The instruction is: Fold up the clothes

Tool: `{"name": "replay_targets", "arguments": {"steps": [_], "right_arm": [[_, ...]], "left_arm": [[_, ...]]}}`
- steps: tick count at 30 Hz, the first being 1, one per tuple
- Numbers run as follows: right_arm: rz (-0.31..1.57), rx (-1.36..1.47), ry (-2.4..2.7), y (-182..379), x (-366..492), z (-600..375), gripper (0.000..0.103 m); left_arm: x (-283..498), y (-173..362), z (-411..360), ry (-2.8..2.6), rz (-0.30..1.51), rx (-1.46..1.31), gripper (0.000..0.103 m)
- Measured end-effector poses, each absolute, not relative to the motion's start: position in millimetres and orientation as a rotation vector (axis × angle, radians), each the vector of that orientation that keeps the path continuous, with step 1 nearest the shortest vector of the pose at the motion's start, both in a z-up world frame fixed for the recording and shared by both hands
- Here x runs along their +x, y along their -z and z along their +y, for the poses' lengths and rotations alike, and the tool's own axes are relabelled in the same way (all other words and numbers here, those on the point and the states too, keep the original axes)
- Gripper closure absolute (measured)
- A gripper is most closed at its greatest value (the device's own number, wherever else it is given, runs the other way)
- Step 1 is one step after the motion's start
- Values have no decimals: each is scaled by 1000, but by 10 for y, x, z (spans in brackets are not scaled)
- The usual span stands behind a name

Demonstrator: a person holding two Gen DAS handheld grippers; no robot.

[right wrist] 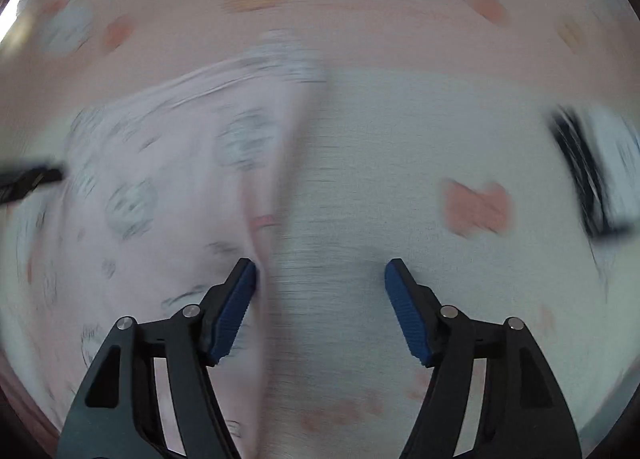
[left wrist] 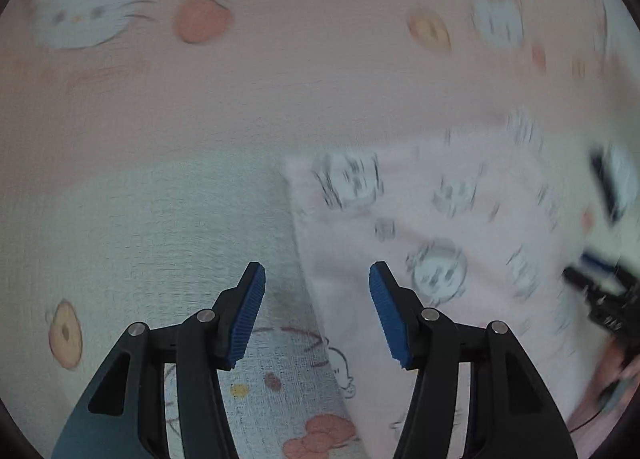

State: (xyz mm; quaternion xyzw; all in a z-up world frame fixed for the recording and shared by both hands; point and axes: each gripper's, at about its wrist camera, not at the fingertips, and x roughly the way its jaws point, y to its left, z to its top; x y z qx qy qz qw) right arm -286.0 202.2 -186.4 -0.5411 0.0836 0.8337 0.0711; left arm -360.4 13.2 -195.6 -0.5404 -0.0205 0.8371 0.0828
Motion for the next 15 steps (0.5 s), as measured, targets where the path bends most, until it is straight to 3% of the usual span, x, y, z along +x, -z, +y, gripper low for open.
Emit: {"name": "replay_targets", "arguments": {"steps": [7, 10, 12, 15], "right_arm": [[63, -1722, -2653, 1808, -2391, 1845, 38], [54, -1820, -2558, 1973, -2111, 1851, 38], [-50, -1822, -2530, 1960, -1920, 1890, 38], [-127, -1845, -2488, 2027, -1613, 2020, 38]], "left_arm": [[-2622, 1848, 1089, -2269, 126, -1576, 46], [-2223, 1900, 1028, -2246, 84, -1599, 46], [-2040, 2050, 947, -2248, 50, -1718, 46], [-1724, 2072, 747, -2209, -173, -1809, 46]]}}
